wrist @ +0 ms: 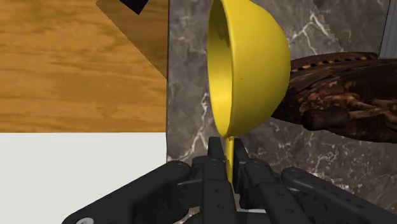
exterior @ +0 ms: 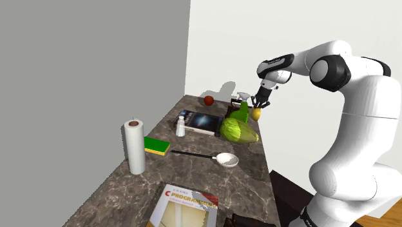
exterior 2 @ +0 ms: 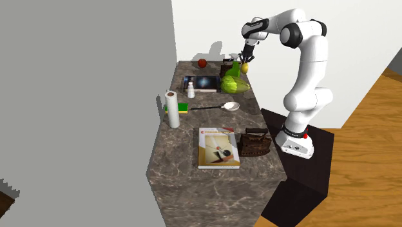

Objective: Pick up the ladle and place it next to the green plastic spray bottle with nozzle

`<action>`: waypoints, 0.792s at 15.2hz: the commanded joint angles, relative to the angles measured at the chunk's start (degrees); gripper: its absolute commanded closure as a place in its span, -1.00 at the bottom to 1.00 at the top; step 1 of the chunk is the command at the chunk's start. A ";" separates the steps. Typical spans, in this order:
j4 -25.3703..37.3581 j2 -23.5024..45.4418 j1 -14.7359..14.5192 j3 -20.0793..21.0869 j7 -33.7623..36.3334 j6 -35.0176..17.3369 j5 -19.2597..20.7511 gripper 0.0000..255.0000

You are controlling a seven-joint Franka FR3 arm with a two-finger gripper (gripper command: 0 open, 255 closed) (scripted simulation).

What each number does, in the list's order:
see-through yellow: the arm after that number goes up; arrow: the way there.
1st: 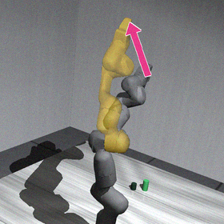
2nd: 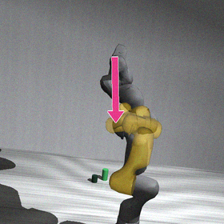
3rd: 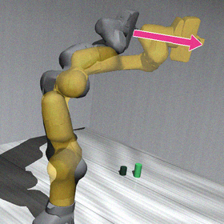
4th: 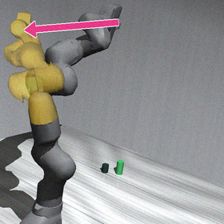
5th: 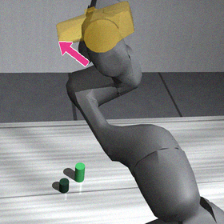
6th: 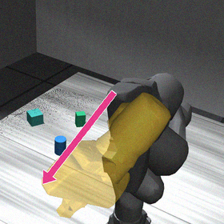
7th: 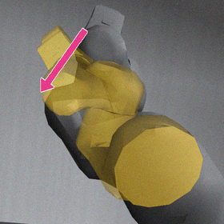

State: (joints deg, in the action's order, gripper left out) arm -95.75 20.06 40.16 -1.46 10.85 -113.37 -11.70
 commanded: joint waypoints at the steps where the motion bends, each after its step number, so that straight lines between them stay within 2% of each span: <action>1: -0.77 0.47 -0.01 0.03 -0.24 -1.26 -0.11 1.00; 9: -3.60 2.84 -0.02 0.20 -1.27 -6.38 -0.67 1.00; 12: -3.79 3.06 -0.02 0.21 -1.35 -6.77 -0.72 1.00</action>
State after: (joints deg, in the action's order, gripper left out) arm -99.48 22.81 40.10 -1.25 9.59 -120.00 -12.40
